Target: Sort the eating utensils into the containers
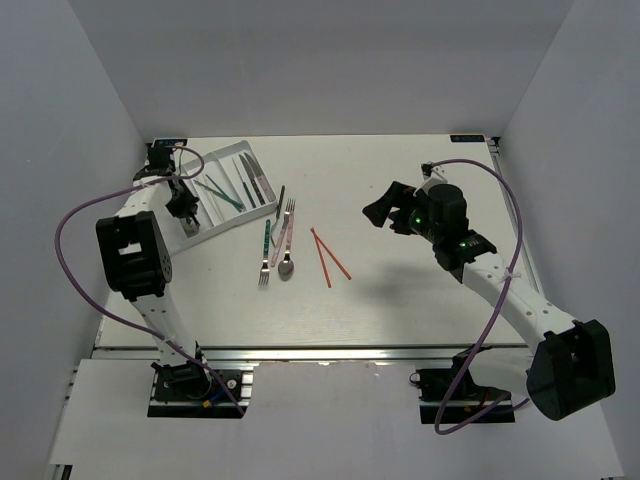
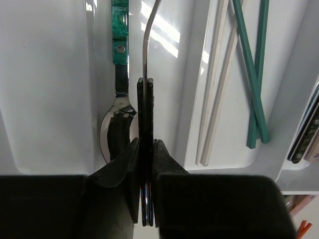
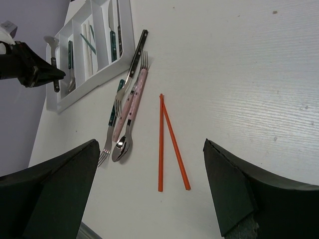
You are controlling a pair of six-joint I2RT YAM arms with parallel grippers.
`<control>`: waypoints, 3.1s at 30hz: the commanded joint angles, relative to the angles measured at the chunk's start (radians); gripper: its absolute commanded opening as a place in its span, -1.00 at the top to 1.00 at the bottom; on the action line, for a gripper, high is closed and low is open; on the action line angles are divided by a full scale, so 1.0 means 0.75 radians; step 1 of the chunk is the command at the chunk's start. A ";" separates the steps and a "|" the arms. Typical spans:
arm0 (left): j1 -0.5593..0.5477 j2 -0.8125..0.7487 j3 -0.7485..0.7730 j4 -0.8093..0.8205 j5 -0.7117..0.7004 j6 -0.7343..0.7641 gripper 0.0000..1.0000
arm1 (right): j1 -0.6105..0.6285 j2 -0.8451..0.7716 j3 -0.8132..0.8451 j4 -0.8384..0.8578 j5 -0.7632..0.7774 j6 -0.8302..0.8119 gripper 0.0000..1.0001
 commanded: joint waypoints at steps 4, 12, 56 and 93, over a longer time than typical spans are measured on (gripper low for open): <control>0.007 -0.037 0.012 0.023 0.031 0.015 0.33 | -0.007 -0.013 -0.006 0.058 -0.033 0.001 -0.79; 0.007 -0.137 0.014 -0.013 -0.033 0.015 -0.12 | -0.007 0.055 0.033 0.050 -0.090 -0.035 -0.79; -0.057 -1.496 -0.945 0.230 -0.100 0.007 -0.96 | 0.688 1.505 1.462 -0.659 0.814 0.132 -0.06; -0.157 -1.416 -1.127 0.671 0.648 -0.363 -0.96 | 0.684 1.006 0.821 -0.319 0.626 0.063 1.00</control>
